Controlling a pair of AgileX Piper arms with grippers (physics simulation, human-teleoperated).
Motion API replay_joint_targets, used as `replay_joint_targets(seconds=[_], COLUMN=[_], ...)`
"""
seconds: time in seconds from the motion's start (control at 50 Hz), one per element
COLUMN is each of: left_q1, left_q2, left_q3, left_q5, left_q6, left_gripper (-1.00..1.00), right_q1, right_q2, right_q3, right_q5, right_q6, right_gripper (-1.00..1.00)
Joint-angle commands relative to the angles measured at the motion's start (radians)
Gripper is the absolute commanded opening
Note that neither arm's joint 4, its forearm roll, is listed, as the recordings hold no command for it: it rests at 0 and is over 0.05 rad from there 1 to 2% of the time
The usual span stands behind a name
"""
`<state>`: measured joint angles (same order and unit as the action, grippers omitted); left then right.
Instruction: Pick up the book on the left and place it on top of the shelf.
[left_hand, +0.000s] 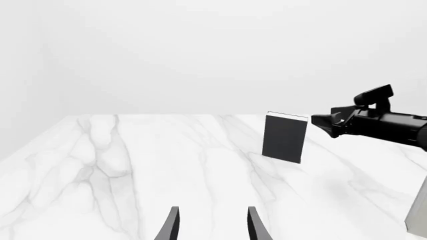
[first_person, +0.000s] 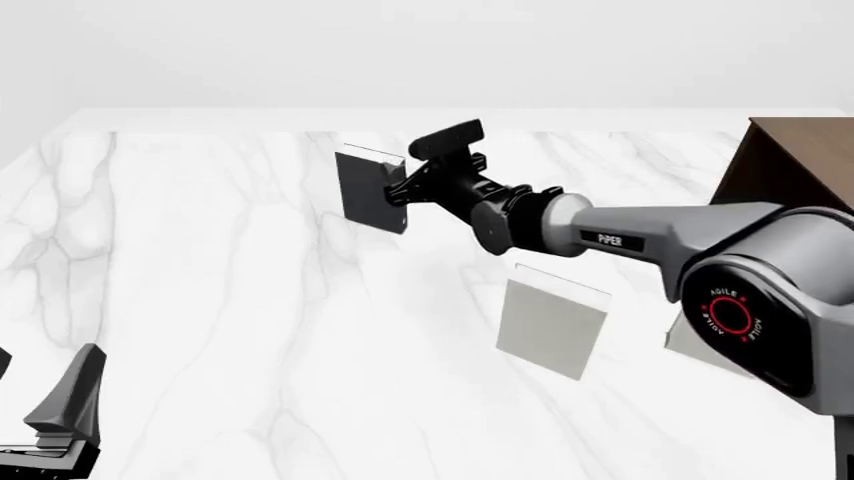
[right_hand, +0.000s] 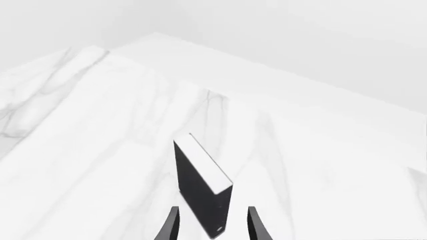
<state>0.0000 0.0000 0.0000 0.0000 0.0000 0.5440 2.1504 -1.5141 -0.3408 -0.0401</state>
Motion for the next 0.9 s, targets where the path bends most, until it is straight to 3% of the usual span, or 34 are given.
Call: replay_joint_targets(seconds=[0.02, 0.9], left_q1=[0.0, 0.0], left_q2=[0.0, 0.0], left_q3=[0.0, 0.0], left_q5=[0.0, 0.0], left_q6=[0.0, 0.0], left_gripper=[1.0, 1.0], right_q1=[-0.012, -0.018], right_q2=[0.036, 0.167], right_q3=[-0.033, -0.165], right_q5=[0.01, 0.035], right_q6=[0.0, 0.022], right_gripper=[1.0, 1.0])
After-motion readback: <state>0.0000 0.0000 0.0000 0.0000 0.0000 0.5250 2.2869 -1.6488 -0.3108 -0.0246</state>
